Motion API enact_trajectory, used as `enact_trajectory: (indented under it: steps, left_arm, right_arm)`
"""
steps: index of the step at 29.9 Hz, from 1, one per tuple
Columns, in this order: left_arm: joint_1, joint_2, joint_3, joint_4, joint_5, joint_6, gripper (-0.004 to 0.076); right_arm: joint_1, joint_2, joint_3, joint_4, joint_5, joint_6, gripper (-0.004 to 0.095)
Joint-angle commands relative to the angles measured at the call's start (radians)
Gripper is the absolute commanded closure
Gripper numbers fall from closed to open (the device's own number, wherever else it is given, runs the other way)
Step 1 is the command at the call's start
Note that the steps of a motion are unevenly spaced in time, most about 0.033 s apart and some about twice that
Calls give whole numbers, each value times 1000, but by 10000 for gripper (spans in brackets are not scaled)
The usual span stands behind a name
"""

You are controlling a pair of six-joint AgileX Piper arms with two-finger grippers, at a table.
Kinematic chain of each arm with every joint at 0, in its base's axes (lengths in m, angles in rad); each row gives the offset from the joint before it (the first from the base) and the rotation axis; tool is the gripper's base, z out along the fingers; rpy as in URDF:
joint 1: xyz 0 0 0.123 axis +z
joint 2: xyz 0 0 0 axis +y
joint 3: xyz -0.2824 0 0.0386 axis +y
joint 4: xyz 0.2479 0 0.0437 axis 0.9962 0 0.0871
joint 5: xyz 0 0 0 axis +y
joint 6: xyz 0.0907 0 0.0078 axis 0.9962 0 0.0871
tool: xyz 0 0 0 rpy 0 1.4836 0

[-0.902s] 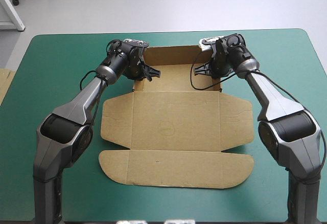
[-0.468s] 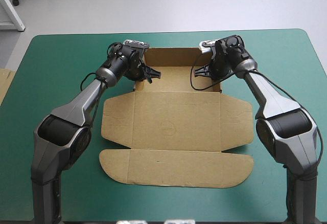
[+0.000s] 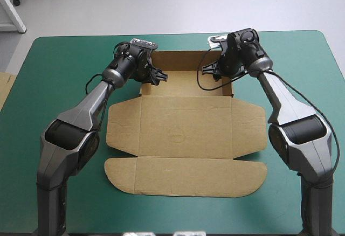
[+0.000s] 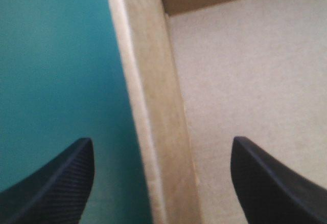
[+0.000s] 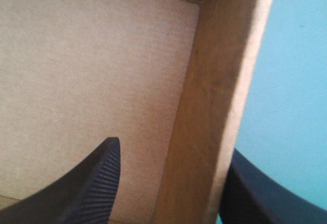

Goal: Fold the box

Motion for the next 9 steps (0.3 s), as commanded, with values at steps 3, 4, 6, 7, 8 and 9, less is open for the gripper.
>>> enact_trajectory:
  steps: [3, 4, 6, 7, 8, 9]
  left_arm:
    - [-5, -82, -99, -28, 14, 18, 147]
    - [-5, -92, -107, -28, 19, 23, 147]
    - [-5, -115, -112, -19, 21, 31, 147]
    - [-5, -131, -112, -12, 25, 33, 147]
    - [-5, -151, -112, -12, 31, 43, 147]
    - [-5, -170, -112, -17, 36, 52, 147]
  right_arm:
    - [-26, -85, -97, -10, 32, -11, 380]
    - [-29, -96, -97, -15, 32, -11, 380]
    - [-35, -120, -97, -48, 32, -11, 380]
    - [-43, -133, -97, -54, 32, -11, 380]
    - [-48, -151, -97, -52, 32, -11, 380]
    - [-48, -170, -97, -52, 32, -9, 380]
